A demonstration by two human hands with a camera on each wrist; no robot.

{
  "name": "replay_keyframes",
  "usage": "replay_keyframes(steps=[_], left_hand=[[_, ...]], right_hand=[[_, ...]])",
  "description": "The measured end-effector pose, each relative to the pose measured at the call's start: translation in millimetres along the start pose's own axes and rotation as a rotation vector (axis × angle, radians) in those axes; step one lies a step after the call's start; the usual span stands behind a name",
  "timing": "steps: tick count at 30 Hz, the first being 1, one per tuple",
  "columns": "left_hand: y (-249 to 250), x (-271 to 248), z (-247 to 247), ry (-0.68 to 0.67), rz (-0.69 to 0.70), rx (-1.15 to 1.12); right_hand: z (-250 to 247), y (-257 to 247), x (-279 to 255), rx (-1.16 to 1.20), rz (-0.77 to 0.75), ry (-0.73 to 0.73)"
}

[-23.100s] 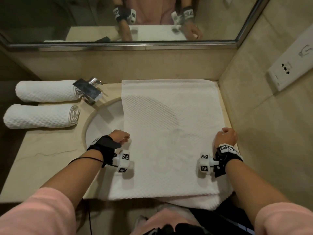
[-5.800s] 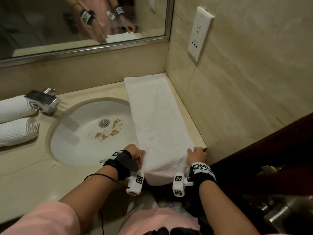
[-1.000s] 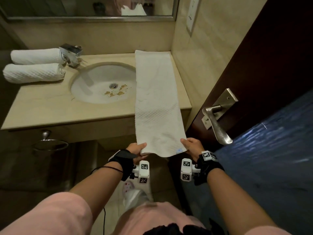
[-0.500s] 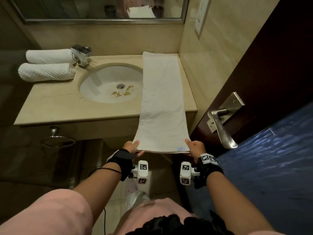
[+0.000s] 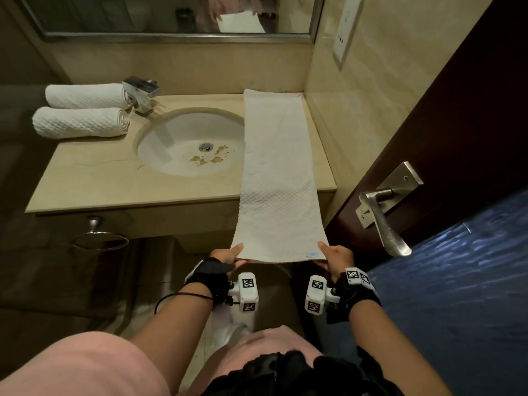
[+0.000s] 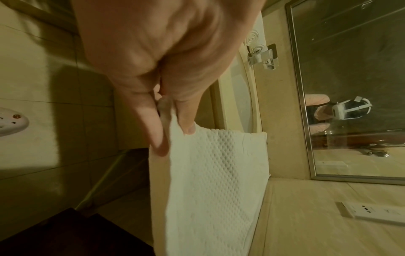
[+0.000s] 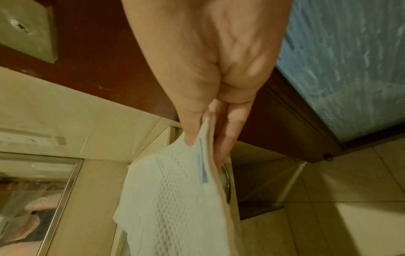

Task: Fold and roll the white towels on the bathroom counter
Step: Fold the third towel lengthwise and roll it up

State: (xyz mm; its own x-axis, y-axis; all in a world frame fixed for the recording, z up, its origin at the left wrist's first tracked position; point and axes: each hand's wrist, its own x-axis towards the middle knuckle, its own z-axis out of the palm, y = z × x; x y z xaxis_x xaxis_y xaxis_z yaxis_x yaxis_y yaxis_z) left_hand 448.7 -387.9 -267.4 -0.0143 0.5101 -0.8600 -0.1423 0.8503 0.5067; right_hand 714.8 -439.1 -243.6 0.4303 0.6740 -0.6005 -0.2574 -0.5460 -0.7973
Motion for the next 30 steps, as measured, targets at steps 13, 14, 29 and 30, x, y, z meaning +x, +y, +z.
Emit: replay_keyframes(steps=[13,14,29,30], left_hand=[[-4,-2,-11,0.044,0.077,-0.108],[-5,-4,-11,0.043,0.069,-0.135],[9,-39,-14,-0.086,0.022,-0.015],[9,-41,-15,-0.085,0.041,-0.001]], right_hand=[[4,4,-19,0.144,-0.052,0.073],[4,3,-20,0.143,-0.06,0.08],[-2,0,-22,-0.17,-0.093,-0.003],[-2,2,-21,-0.167,-0.089,-0.018]])
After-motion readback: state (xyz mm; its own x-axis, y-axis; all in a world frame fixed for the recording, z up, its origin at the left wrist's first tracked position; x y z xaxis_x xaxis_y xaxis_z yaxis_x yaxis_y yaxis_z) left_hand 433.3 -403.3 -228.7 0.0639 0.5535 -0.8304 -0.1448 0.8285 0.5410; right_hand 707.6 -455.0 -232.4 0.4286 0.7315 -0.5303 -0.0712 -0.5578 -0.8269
